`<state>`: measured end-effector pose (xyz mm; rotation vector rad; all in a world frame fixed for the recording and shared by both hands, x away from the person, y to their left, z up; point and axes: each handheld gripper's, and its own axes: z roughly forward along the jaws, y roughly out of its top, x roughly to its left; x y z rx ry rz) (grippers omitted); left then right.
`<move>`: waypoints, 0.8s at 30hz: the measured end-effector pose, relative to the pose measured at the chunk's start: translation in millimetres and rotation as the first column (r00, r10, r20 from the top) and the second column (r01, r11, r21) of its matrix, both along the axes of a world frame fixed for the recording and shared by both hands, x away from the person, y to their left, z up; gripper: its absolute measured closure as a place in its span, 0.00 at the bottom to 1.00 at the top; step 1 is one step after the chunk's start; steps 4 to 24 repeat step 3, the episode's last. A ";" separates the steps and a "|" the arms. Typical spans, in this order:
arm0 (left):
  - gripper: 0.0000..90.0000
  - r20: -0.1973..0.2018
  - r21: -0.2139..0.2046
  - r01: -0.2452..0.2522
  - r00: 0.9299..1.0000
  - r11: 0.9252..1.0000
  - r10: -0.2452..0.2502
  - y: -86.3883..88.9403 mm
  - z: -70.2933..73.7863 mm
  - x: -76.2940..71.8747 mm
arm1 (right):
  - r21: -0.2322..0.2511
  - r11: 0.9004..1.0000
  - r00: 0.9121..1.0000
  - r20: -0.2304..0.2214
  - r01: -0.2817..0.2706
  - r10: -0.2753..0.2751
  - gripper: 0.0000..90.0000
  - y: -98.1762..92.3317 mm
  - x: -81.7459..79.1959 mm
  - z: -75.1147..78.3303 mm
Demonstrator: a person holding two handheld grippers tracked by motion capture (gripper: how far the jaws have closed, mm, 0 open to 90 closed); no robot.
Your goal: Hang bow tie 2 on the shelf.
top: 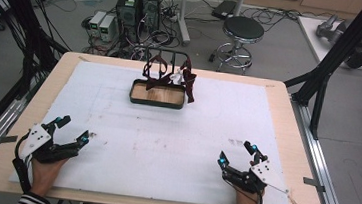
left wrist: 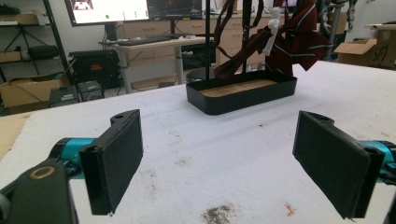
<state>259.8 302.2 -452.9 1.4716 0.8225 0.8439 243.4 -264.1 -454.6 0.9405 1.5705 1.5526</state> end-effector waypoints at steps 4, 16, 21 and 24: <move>0.18 0.002 -0.001 0.000 1.000 1.000 0.000 0.1 -0.1 -0.1 | 0.003 1.000 1.000 -0.008 0.002 -0.002 0.12 0.0 0.2 -0.1; 0.18 0.002 -0.001 0.000 1.000 1.000 0.000 0.1 -0.1 -0.1 | 0.003 1.000 1.000 -0.008 0.002 -0.002 0.12 0.0 0.2 -0.1; 0.18 0.002 -0.001 0.000 1.000 1.000 0.000 0.1 -0.1 -0.1 | 0.003 1.000 1.000 -0.008 0.002 -0.002 0.12 0.0 0.2 -0.1; 0.18 0.002 -0.001 0.000 1.000 1.000 0.000 0.1 -0.1 -0.1 | 0.003 1.000 1.000 -0.008 0.002 -0.002 0.12 0.0 0.2 -0.1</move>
